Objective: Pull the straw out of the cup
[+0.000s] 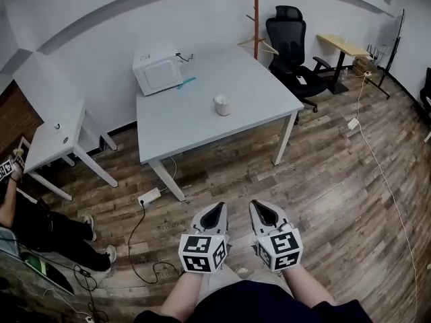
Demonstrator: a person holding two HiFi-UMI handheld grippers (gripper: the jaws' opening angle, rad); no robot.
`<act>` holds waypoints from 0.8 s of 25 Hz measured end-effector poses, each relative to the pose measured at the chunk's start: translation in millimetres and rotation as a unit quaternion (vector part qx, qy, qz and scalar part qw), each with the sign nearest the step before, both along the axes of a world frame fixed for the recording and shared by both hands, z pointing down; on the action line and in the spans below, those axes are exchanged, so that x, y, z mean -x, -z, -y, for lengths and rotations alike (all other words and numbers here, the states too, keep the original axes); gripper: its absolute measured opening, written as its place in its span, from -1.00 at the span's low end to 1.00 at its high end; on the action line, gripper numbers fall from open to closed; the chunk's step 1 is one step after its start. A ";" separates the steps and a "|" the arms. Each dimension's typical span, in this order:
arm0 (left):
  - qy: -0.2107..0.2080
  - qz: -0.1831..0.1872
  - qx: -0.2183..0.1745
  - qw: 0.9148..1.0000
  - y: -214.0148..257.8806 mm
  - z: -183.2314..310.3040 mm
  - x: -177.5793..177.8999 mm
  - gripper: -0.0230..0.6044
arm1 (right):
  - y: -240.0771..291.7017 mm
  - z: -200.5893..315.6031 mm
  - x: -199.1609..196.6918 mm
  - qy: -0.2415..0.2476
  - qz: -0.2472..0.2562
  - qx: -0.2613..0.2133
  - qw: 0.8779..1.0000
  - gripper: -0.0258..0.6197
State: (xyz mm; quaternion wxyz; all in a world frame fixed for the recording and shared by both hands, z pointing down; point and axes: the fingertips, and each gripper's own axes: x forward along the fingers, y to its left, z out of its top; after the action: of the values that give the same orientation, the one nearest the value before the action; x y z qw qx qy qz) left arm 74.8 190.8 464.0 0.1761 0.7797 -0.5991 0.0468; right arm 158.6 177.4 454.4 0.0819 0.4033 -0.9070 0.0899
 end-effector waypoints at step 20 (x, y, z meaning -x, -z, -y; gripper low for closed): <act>0.012 -0.006 -0.001 1.000 -2.8 27.4 20.4 -0.87 | 1.3 17.3 24.1 0.014 0.004 0.005 1.000 -0.83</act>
State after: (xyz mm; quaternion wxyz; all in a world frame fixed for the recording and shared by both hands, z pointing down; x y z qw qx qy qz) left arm 54.4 163.4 466.8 0.1792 0.7731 -0.6071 0.0399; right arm 134.5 160.2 453.1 0.0818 0.3894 -0.9125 0.0951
